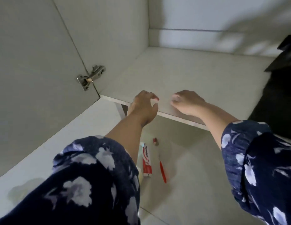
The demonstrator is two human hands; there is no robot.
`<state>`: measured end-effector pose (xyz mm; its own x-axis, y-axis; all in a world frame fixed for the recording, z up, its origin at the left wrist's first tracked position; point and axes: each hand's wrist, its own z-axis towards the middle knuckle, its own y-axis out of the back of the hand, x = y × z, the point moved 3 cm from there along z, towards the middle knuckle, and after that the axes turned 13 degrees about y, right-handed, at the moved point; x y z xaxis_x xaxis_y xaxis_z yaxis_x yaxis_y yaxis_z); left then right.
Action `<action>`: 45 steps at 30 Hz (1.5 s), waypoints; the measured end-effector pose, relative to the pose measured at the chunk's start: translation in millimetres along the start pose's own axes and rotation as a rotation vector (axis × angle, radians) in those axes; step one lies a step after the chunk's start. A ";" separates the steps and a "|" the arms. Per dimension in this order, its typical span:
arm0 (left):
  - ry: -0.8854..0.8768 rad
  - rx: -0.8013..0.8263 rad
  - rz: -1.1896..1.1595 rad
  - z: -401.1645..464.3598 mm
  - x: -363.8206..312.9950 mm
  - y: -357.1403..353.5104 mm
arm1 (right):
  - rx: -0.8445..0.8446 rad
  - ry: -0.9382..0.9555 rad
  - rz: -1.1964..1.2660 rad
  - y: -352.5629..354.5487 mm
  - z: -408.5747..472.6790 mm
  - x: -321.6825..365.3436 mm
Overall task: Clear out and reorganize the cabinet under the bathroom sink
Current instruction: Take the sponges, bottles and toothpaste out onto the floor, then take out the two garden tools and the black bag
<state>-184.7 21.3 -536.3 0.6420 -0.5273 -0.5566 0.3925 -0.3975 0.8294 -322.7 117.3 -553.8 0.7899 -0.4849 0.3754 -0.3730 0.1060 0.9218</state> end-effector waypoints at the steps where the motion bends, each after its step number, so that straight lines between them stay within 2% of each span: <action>1: -0.024 0.004 -0.006 9.0 -11.3 -3.4 | -0.027 -0.008 0.050 7.0 1.9 -4.7; 6: -0.170 0.090 -0.038 51.0 -70.6 -35.7 | -0.138 -0.129 0.185 44.1 -6.1 -41.4; 15: -0.416 0.366 -0.126 44.8 -215.1 -113.5 | -0.356 -0.496 0.082 112.1 -97.5 -164.8; 20: -0.387 0.548 -0.218 9.4 -277.3 -159.6 | -0.396 -0.683 0.028 136.5 -168.7 -206.2; 23: -0.315 0.601 -0.277 -8.1 -303.0 -185.1 | -0.451 -0.741 -0.005 143.3 -191.0 -226.4; 29: -0.100 0.718 -0.397 -19.0 -323.3 -220.3 | -0.385 -0.793 0.133 142.6 -194.7 -252.2; 33: 0.103 0.893 -0.601 -20.3 -329.7 -226.1 | -0.317 -0.804 0.161 135.9 -188.4 -262.2; 40: 0.046 0.873 -0.513 -17.9 -321.8 -203.5 | -0.488 -0.812 0.316 146.3 -186.6 -246.9; 45: -0.096 0.837 -0.508 -29.6 -304.8 -157.1 | -0.571 -0.763 0.271 161.2 -205.7 -193.7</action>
<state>-422.5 266.7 -495.5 0.4548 -0.1909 -0.8699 -0.0100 -0.9778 0.2093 -435.7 406.9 -458.0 0.1125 -0.7900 0.6026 -0.0456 0.6017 0.7974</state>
